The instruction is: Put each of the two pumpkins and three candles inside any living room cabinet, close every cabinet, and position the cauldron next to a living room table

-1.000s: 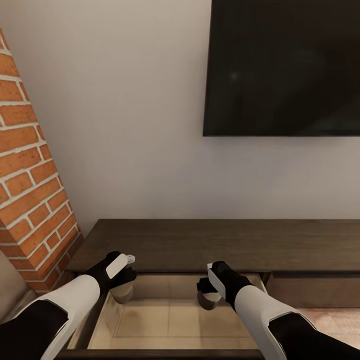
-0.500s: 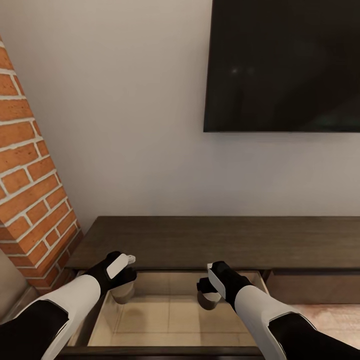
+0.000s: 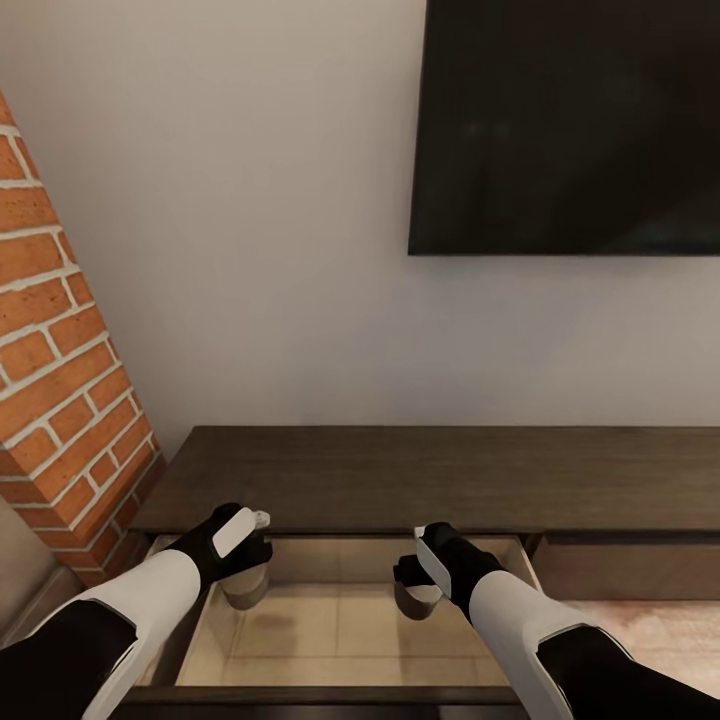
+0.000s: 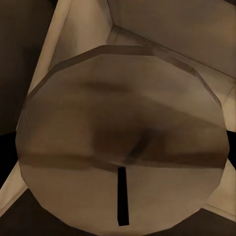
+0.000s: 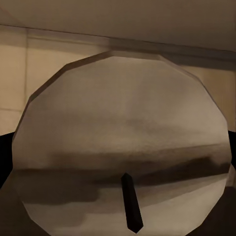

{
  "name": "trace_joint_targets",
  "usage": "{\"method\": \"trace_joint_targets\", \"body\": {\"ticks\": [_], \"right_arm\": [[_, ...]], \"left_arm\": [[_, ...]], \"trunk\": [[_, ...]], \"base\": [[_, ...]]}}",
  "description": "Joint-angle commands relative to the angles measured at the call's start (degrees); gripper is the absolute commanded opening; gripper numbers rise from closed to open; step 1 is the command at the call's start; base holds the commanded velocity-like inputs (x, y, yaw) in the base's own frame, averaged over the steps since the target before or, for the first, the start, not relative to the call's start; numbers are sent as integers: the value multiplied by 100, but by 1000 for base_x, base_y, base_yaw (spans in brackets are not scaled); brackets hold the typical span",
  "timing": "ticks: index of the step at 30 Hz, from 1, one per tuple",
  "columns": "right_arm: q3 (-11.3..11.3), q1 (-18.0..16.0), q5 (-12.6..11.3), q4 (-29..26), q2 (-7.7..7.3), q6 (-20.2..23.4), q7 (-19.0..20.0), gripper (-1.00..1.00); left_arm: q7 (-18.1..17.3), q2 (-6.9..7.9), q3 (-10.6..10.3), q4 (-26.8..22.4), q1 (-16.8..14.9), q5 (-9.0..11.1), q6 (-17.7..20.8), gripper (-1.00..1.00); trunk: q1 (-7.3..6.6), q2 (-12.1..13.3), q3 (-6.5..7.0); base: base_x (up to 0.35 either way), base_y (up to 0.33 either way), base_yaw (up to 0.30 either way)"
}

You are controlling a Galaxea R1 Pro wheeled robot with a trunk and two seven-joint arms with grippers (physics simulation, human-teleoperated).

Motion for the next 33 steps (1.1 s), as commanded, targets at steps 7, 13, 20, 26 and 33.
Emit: {"method": "trace_joint_targets", "body": {"ticks": [7, 13, 20, 26, 33], "right_arm": [[-2, 5, -24, 3, 0, -130, -44, -100], [0, 17, -25, 17, 0, -181, -53, -100], [7, 35, -23, 124, 0, -283, -46, -100], [13, 35, -25, 237, 0, -226, -44, -100], [7, 35, -247, 338, 0, -80, -44, -100]], "left_arm": [[-22, 47, 7, 15, 0, 34, 18, -100], [-3, 3, 7, 195, 0, 29, 29, -100], [7, -70, 13, 383, 7, 37, 10, -100], [-26, -65, 8, 479, 25, 43, -11, -100], [-36, -318, 8, 493, 26, 38, -57, -100]], "trunk": [[0, 0, -64], [0, 0, -119], [0, 0, -184], [0, 0, -238], [0, 0, -302]], "base": [[0, 0, 1], [0, 0, 54], [0, 0, 76], [0, 0, 77], [0, 0, 77]]}}
